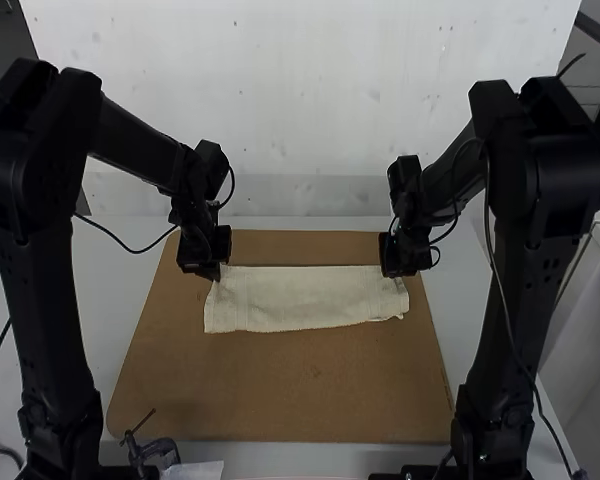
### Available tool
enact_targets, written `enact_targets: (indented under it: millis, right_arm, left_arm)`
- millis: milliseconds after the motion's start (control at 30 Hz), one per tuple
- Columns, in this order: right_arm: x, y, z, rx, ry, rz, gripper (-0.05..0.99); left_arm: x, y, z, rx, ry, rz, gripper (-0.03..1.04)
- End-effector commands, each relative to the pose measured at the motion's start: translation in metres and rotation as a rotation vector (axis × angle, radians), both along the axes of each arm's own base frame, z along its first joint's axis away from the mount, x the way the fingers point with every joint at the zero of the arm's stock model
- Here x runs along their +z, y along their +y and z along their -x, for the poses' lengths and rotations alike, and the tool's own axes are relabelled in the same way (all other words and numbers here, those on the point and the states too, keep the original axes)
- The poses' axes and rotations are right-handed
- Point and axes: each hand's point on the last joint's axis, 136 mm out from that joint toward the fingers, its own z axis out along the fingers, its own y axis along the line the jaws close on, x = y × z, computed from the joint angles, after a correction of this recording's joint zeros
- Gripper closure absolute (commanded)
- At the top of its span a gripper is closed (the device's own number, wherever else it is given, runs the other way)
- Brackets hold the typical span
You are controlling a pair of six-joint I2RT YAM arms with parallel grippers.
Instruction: Fold the towel.
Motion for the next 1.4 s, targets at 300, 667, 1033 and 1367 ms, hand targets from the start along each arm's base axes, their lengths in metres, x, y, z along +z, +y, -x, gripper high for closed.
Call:
enact_targets:
  millis: [300,667,1033,1367]
  right_arm:
    - [-0.011,-0.007,0.007,-0.02,0.024,0.026,0.92]
    - [0.024,-0.013,-0.007,-0.065,-0.055,-0.032,0.11]
    - [0.032,0.0,0.027,-0.101,0.122,-0.222,0.11]
    - [-0.031,-0.011,0.04,-0.149,0.294,-0.208,0.11]
  left_arm:
    - [-0.021,0.004,0.015,-0.007,0.07,-0.001,0.97]
    - [-0.009,0.021,0.012,0.066,0.093,0.028,0.03]
    - [0.049,0.035,-0.001,0.098,-0.053,0.079,0.0]
    - [0.053,0.03,0.006,0.079,-0.061,0.082,0.0]
